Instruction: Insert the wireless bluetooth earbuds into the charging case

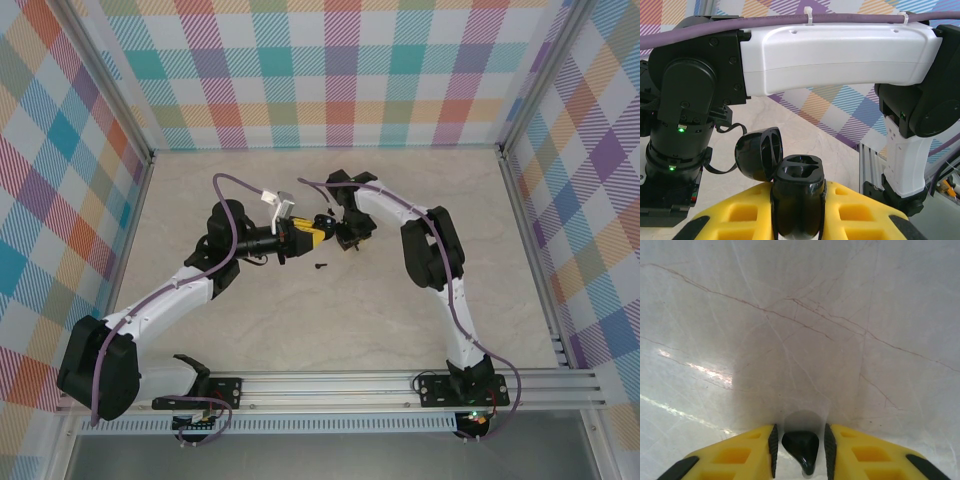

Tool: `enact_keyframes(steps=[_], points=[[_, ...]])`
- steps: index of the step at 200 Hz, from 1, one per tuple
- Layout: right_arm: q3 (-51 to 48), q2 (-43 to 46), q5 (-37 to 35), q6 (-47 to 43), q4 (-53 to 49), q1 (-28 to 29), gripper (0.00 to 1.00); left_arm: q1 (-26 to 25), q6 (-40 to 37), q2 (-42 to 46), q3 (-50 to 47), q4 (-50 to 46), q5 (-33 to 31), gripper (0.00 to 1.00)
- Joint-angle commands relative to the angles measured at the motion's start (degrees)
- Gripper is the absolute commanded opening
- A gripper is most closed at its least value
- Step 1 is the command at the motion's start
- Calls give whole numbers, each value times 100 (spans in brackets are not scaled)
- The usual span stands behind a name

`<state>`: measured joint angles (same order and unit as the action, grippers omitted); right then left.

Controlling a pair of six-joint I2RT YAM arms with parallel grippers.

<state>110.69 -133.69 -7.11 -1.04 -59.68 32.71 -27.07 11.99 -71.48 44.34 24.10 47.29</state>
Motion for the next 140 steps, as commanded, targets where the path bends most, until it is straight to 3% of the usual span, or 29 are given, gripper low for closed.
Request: enact_keyframes(steps=[1,140], points=[[-38,-289,-113,151,-279,34,30,70,-58,100,24,78,0,4],[-300,237,92,1053,-85,-581,27,70,-65,49,61,-1,-41,4]])
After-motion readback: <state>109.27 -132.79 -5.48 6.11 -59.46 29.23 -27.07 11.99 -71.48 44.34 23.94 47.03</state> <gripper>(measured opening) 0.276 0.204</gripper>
